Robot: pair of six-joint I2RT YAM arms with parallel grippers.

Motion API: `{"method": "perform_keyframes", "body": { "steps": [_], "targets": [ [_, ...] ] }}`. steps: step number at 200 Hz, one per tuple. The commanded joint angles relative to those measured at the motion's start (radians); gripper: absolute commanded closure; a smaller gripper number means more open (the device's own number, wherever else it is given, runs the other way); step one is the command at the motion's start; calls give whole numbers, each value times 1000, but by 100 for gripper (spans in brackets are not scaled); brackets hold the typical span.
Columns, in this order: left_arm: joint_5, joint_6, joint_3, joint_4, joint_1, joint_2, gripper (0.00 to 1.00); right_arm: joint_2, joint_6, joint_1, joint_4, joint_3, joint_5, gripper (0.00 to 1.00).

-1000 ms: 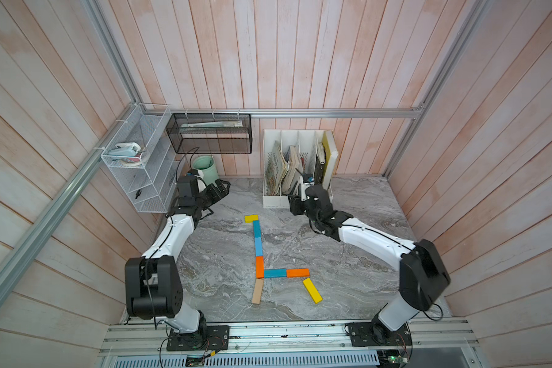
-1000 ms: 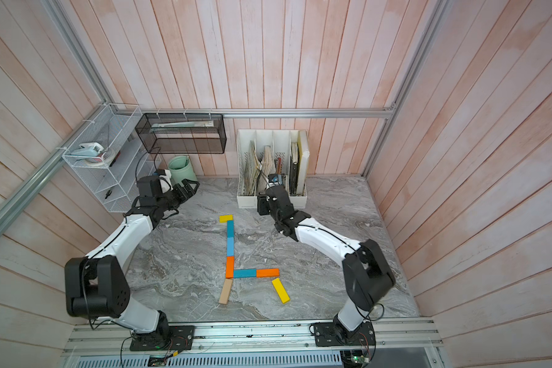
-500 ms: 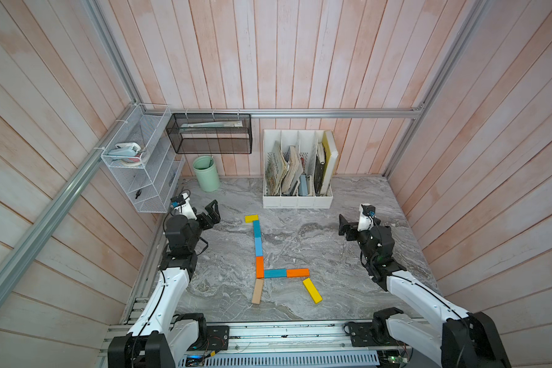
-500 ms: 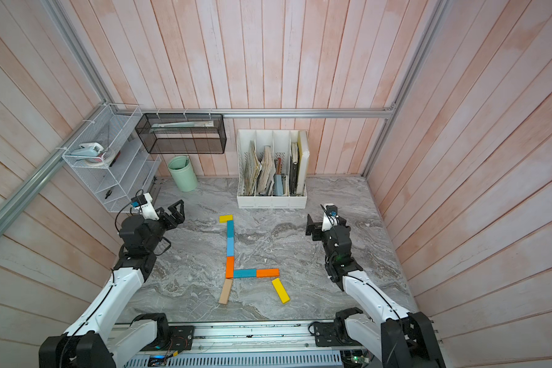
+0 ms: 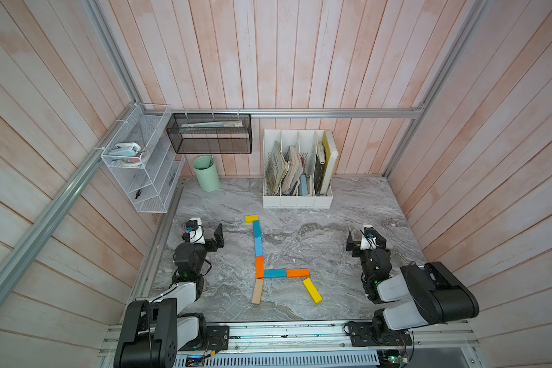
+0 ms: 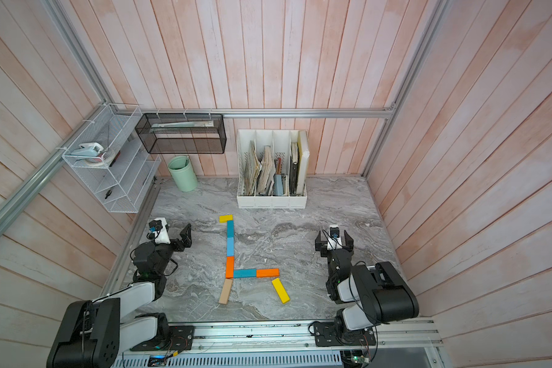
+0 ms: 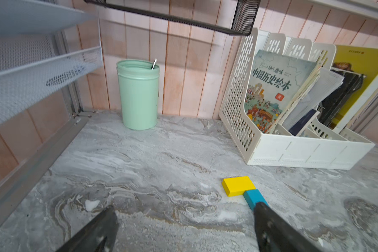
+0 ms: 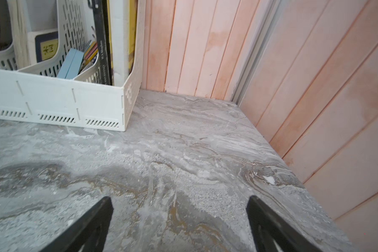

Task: Assemble a giraffe with building blocks
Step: Reset both arms

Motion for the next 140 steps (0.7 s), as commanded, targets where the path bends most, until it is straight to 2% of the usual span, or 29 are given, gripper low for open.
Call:
{"method": "perform_keyframes", "body": {
  "steps": [1,20,41,64,81,95,101,140],
  "targets": [
    [-27,59,-25,124,9,56,0,108,46,-49,352,-42,-49,2],
    [4,77,-55,281,13,130,0,66,31,-59,244,-15,-131,2],
    [16,72,-45,366,14,233,0,77,37,-67,240,0,-133,2],
    [-20,58,-53,539,13,378,0,48,66,-88,103,53,-131,2],
    [11,77,-11,379,13,327,0,39,87,-101,15,95,-126,2],
    [120,110,66,264,13,350,0,38,97,-114,-20,113,-138,2],
    [123,120,76,208,13,329,0,37,100,-117,-29,117,-146,2],
    [103,105,69,257,13,346,0,35,114,-132,-59,131,-166,2]
  ]
}}
